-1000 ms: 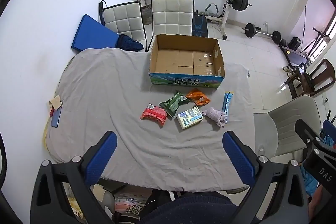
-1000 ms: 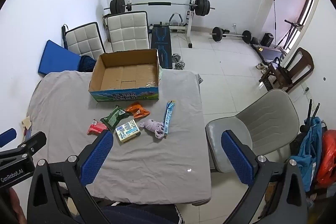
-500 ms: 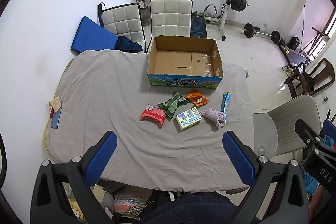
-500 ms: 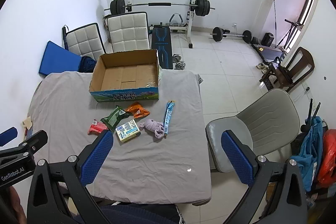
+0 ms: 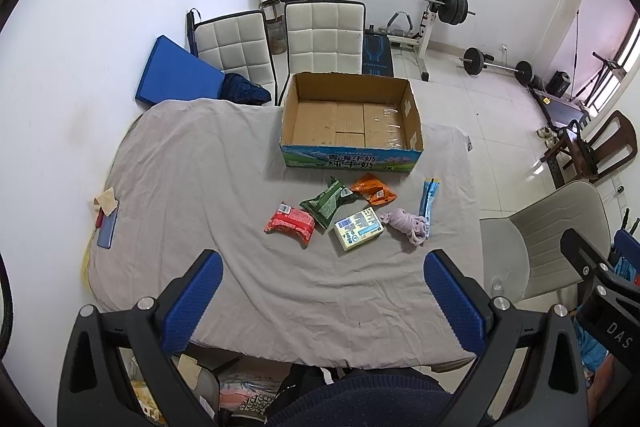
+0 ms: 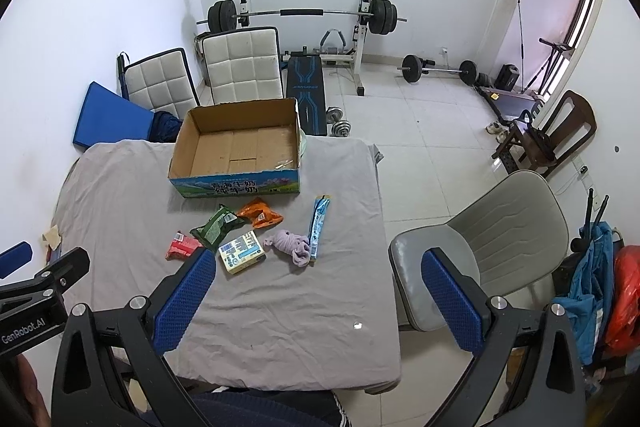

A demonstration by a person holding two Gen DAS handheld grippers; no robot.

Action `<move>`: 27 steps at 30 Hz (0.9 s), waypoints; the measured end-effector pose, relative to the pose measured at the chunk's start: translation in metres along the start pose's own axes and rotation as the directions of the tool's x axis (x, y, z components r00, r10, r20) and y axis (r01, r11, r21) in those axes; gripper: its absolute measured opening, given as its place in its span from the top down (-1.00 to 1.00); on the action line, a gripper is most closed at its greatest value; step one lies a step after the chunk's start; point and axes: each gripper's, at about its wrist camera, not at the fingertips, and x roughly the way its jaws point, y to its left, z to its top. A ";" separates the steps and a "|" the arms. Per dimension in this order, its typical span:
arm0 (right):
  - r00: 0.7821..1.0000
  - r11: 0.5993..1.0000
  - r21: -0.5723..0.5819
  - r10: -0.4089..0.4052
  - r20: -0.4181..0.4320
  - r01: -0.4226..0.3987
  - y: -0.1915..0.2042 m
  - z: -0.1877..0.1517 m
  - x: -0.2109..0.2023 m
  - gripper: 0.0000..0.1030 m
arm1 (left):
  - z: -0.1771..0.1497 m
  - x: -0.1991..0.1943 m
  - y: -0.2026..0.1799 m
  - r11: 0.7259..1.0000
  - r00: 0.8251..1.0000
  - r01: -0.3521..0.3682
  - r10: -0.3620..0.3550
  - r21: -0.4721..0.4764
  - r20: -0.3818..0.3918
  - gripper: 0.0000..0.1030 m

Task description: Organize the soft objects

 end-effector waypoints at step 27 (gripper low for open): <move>1.000 1.000 -0.006 0.005 0.009 -0.005 -0.004 0.001 -0.006 -1.00 | 0.004 -0.014 -0.003 1.000 1.000 0.009 -0.009 -0.001 0.024 -1.00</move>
